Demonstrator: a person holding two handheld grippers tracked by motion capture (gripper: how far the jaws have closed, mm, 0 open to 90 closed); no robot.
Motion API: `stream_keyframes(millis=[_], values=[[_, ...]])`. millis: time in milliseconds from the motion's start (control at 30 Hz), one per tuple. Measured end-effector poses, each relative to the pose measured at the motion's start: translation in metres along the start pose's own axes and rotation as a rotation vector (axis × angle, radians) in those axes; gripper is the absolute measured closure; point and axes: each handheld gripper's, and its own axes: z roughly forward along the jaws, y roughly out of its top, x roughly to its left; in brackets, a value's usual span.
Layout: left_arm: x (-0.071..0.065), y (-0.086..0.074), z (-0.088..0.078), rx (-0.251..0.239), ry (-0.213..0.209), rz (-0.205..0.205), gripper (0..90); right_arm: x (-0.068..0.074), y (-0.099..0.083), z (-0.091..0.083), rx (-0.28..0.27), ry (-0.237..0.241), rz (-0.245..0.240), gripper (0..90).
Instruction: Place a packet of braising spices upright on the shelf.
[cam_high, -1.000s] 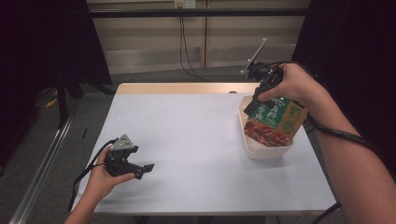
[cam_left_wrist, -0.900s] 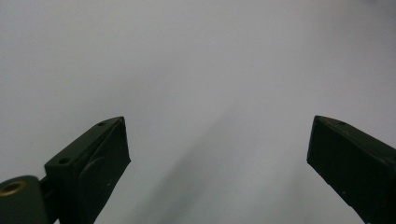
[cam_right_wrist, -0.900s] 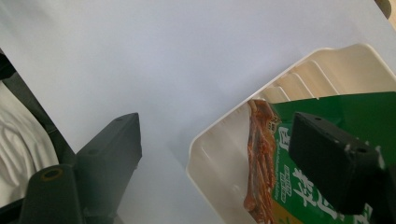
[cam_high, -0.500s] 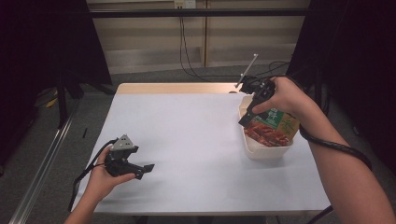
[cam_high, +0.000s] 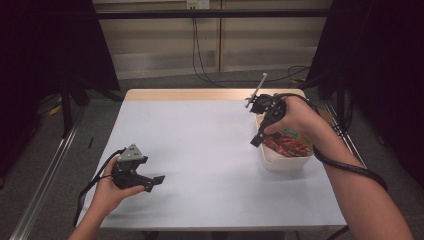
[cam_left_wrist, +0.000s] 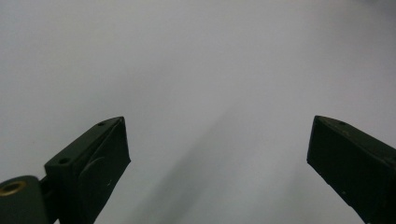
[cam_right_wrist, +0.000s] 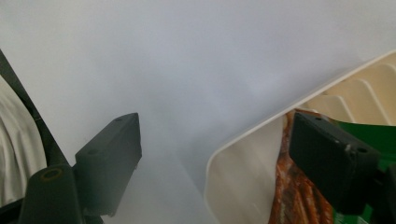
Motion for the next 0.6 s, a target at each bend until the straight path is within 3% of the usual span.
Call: stream_keyframes(millis=[500, 600], values=[[-0.001, 0.000, 0.001, -0.004, -0.006, -0.016, 5.4, 0.016, 0.003, 0.031, 0.010, 0.019, -0.055, 17.0], [-0.001, 0.000, 0.001, 0.004, -0.006, -0.004, 5.3, 0.020, 0.004, 0.038, 0.015, 0.017, -0.068, 16.8]])
